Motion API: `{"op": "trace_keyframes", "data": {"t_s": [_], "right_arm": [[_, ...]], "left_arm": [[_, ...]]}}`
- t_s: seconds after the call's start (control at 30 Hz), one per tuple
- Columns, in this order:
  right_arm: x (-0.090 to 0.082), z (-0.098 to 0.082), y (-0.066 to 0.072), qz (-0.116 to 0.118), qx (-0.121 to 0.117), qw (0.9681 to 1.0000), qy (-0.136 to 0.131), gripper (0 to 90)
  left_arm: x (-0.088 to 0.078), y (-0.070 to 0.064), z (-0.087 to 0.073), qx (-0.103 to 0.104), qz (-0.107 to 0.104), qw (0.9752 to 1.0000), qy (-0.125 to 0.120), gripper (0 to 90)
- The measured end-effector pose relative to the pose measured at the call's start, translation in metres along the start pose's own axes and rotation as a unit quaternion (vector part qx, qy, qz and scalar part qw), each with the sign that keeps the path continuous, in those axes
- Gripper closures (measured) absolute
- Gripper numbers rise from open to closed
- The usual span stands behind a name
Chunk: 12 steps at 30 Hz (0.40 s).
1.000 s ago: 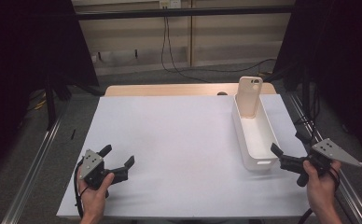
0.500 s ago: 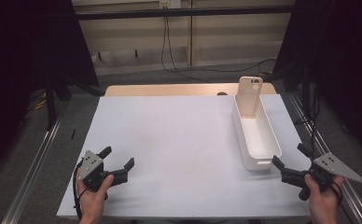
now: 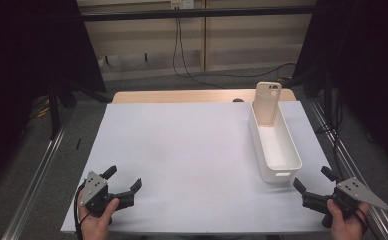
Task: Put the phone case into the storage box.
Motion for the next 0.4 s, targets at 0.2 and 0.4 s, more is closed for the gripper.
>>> {"op": "trace_keyframes", "data": {"t_s": [0.2, 0.4], "right_arm": [[-0.0020, -0.0036, -0.0003, 0.001, 0.001, 1.0000, -0.006, 0.1], [-0.0013, -0.0063, -0.0002, 0.005, 0.003, 1.0000, -0.006, 0.1]], "left_arm": [[-0.0035, 0.0050, 0.0017, -0.010, 0.008, 0.9999, -0.009, 4.4], [-0.0005, 0.0034, 0.0015, 0.000, 0.008, 1.0000, -0.004, 4.4]]}}
Point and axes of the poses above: each handheld gripper's, and its own axes: x roughly forward along the jaws, z roughly out of its top, y roughly to its left, the point moved 2 cm from there along x, roughly forward along the jaws, and after that the axes turned 13 degrees about z, right-handed, at the moved point
